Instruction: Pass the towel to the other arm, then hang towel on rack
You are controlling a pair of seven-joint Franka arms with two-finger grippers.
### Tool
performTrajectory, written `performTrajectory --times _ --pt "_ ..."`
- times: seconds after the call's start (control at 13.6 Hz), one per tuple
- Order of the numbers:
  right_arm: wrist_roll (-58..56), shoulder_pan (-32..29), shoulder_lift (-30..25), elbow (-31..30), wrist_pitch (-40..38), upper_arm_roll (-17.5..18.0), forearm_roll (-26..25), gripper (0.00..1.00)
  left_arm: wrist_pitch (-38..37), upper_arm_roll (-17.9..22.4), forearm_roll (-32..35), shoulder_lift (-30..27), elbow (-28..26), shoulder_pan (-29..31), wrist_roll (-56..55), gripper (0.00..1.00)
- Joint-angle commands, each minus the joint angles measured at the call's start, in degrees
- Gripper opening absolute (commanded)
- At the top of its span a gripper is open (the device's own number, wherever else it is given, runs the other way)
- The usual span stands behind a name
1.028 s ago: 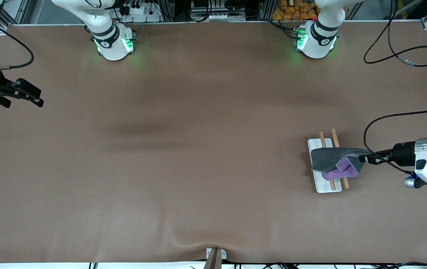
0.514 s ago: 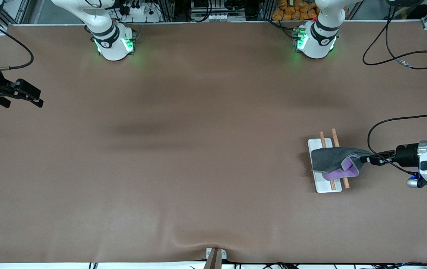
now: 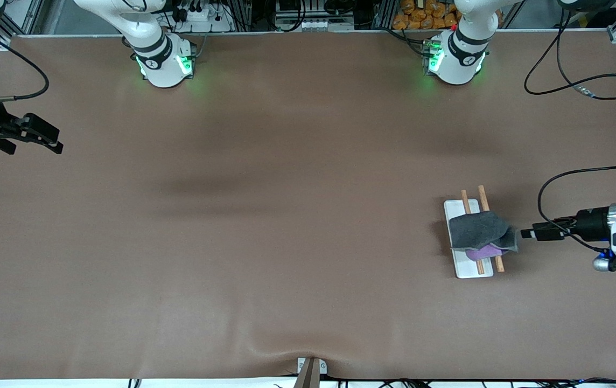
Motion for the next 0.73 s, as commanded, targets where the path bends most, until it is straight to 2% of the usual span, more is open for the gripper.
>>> performTrajectory --times 0.0,0.29,0.66 --pt "1.1 0.5 0.8 2.3 -1.3 -0.2 -1.0 1.0 -2.1 -0.3 -0.3 -2.9 0.2 0.1 -0.3 1.0" --pt "1.1 0.6 0.7 2.8 -1.5 -0.1 -1.1 1.0 -4.3 -0.4 0.7 -5.4 1.0 -0.5 -0.5 1.0" --pt "1.1 0.5 0.7 3.5 -2.7 -0.1 -1.1 1.0 -4.4 -0.5 13.0 -11.8 1.0 -4.9 -1.3 1.0"
